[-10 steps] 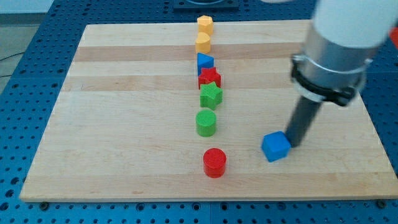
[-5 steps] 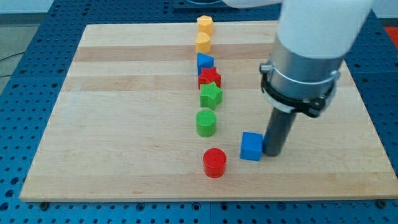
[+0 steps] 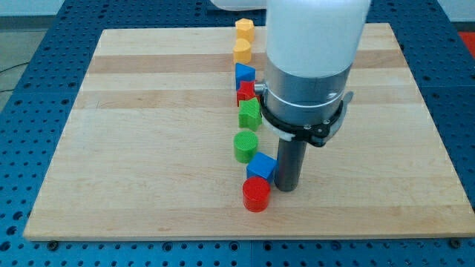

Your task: Move the blue cube to the middle of the red and green circle

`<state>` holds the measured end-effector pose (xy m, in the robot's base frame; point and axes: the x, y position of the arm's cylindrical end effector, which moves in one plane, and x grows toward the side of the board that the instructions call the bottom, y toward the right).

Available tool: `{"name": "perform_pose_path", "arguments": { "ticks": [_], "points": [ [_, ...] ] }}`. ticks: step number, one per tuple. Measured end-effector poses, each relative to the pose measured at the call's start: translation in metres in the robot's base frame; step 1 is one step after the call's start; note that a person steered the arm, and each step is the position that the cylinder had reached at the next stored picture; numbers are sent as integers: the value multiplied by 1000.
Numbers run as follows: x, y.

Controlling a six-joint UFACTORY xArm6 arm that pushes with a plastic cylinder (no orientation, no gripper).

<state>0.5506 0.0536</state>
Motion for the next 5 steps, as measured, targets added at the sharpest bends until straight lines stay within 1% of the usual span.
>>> {"name": "perform_pose_path", "arguments": {
  "ticks": [1, 2, 4, 5],
  "points": [
    [-27, -4],
    [-31, -17],
    [-30, -16],
    [-20, -15]
  ]
}}
